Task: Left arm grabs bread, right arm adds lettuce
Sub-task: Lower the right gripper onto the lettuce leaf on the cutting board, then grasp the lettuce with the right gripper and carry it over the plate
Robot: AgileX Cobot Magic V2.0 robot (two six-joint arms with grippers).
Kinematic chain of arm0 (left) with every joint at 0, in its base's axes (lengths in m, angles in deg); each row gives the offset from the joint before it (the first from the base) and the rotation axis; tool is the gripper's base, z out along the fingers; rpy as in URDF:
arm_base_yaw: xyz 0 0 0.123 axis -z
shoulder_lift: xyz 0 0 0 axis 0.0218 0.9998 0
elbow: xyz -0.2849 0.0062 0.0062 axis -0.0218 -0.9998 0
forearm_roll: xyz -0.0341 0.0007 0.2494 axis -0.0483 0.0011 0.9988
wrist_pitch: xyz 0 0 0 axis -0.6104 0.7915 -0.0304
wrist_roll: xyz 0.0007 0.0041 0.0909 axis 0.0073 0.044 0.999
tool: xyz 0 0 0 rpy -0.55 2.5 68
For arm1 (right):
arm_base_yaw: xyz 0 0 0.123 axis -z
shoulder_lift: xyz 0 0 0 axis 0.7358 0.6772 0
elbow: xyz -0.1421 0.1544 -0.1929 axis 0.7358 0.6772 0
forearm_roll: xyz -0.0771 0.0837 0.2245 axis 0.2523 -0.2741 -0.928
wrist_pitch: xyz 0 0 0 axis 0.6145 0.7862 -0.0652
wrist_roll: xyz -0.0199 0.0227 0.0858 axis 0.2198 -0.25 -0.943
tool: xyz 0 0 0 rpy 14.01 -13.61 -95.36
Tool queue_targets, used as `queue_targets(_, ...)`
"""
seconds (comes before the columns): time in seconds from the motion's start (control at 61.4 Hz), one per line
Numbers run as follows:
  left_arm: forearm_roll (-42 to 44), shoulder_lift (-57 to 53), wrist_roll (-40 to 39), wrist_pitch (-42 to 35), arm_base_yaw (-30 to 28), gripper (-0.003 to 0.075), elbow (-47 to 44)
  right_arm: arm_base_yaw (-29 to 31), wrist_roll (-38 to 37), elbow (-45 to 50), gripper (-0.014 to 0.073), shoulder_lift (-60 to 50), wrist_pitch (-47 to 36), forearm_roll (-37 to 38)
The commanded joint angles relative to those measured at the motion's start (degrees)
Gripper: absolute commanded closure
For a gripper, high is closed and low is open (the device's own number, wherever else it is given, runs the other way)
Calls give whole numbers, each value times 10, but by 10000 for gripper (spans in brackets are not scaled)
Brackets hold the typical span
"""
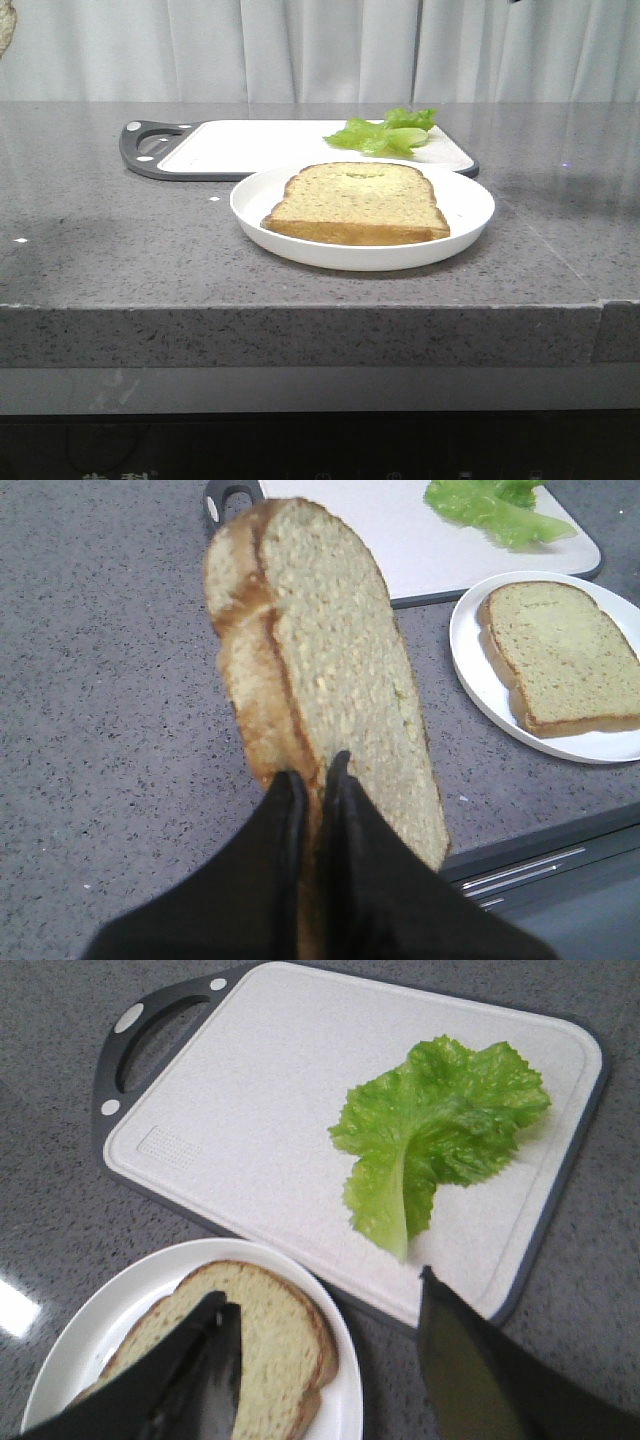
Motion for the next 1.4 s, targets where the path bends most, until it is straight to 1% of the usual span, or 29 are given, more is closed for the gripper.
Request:
queue_targets(0.0, 2, 0, -6, -47, -1, 741, 17, -1, 12, -64, 178, 35, -14, -19)
queue_targets(0.212, 2, 0, -6, -47, -1, 741, 17, -1, 12, -181, 178, 163, 44, -19)
queue_targets(0.423, 1, 0, -6, -47, -1, 741, 17, -1, 12, -267, 178, 248, 103, -19)
queue_targets(0.57, 1, 0, -6, -47, -1, 741, 17, -1, 12, -289, 178, 279, 101, -19)
queue_targets(0.863, 1, 0, -6, -48, -1, 741, 17, -1, 12, -292, 188, 304, 99, -23)
queue_targets(0.911, 1, 0, -6, -48, -1, 741, 17, -1, 12, -292, 221, 304, 99, -23)
queue_targets(1.09, 1, 0, -6, -48, -1, 741, 17, -1, 12, -292, 438, 304, 103, -23)
queue_targets(1.269, 1, 0, -6, -48, -1, 741, 17, 0, 12, -292, 633, 298, 106, -33)
queue_targets(1.383, 1, 0, -6, -48, -1, 741, 17, 0, 12, -292, 716, 281, 104, -47)
